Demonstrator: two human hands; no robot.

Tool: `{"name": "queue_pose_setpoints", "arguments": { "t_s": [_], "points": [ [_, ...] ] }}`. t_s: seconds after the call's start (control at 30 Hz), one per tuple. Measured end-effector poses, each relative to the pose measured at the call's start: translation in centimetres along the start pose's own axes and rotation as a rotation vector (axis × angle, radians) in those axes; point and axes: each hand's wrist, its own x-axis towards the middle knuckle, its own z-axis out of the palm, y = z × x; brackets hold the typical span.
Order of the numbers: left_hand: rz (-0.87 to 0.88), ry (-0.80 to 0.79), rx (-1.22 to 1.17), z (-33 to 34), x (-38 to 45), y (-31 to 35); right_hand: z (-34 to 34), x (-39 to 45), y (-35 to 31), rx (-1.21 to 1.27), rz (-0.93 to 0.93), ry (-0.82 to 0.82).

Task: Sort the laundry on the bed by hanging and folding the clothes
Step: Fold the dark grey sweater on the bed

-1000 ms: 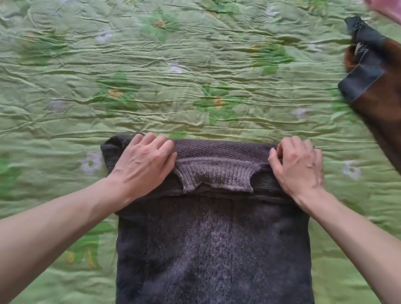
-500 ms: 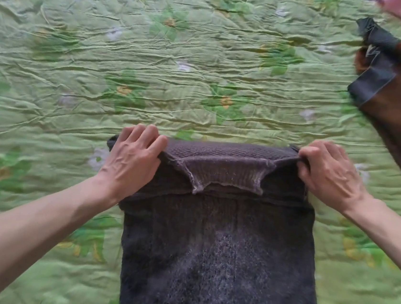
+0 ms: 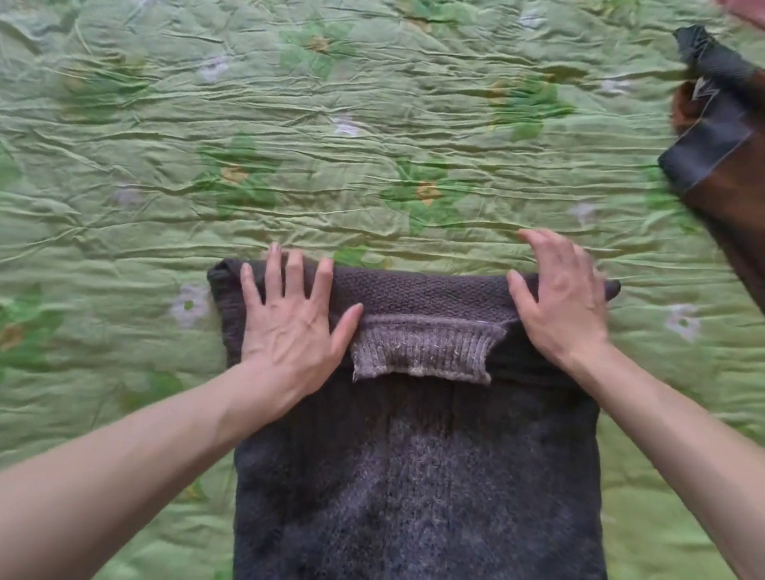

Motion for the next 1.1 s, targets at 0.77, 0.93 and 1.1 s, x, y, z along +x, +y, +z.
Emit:
{"name": "queue_pose_setpoints", "arguments": {
  "t_s": [0.77,0.93,1.1],
  "points": [
    [0.296,0.173,-0.01,6.6,-11.8,0.3,4.0,-18.3,1.6,-0.152,-0.136,-0.095],
    [0.474,0.137,0.013,9.4,-20.1,0.8,4.7,-28.0,4.8,-0.238,-0.435,-0.117],
    [0.576,0.069,0.008,11.5,-28.9,1.3,5.1,-33.9,5.8,-0.226,-0.395,-0.13]
  ]
}}
